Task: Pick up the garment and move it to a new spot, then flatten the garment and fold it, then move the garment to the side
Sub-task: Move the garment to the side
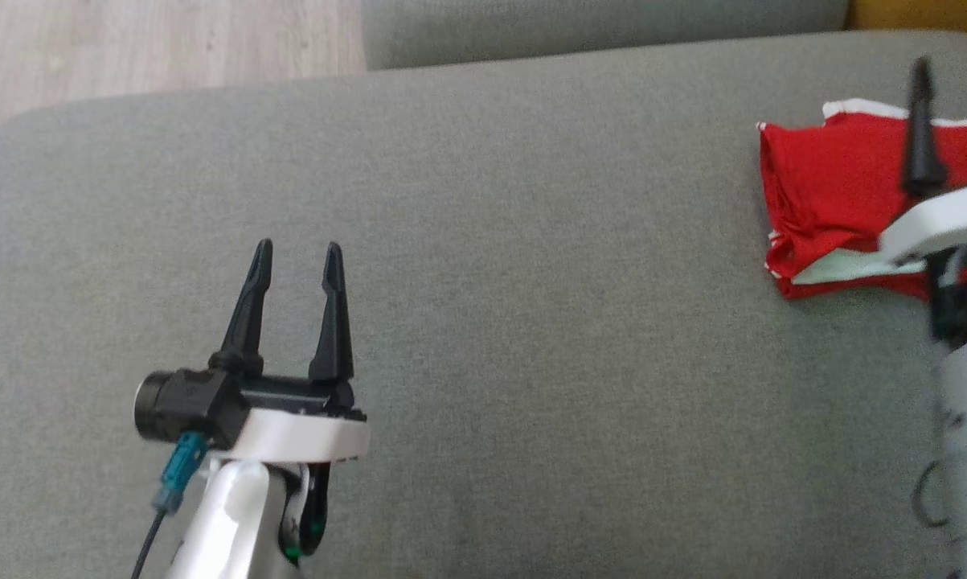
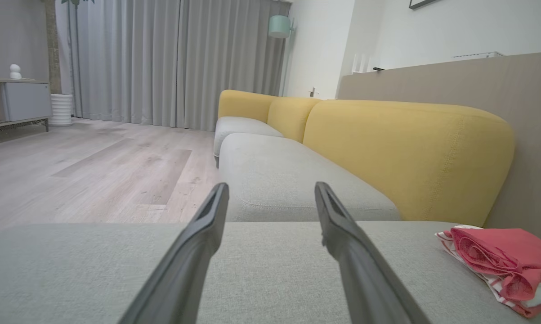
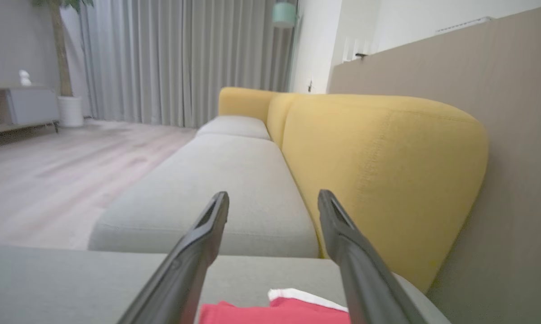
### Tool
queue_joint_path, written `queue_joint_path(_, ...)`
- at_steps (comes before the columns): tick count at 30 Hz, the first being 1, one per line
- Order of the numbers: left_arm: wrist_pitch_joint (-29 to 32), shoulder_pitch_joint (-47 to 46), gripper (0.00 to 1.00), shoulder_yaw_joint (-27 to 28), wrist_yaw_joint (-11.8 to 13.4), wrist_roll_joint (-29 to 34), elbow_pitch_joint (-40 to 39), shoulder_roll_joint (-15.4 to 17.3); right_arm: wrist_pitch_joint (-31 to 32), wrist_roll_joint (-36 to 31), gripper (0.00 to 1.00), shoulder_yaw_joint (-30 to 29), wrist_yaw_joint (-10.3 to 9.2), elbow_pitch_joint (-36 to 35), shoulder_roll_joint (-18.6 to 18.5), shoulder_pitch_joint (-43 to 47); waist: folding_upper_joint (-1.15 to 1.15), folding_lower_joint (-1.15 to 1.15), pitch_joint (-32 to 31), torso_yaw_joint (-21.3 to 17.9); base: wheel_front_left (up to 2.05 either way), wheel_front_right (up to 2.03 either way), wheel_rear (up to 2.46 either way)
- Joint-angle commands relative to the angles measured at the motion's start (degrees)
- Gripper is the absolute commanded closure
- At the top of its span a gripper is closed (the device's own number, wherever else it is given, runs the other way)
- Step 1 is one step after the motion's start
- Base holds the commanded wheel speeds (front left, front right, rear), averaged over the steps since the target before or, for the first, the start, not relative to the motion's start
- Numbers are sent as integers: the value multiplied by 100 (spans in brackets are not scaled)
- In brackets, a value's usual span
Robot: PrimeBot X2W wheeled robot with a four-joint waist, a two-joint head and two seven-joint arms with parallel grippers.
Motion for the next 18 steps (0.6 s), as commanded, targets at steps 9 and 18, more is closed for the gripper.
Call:
queue_joint_path(9,-36,227,0,289,32,-105,-229,36,-172,541,0,218,-4,-1389,980,1108,0,1,-424,176,0,0,0)
queue_joint_path(18,-36,409,0,231,50,-172,-227,36,-545,1298,0,606,-4,-1393,1111,2279,0,1,-499,271,0,0,0)
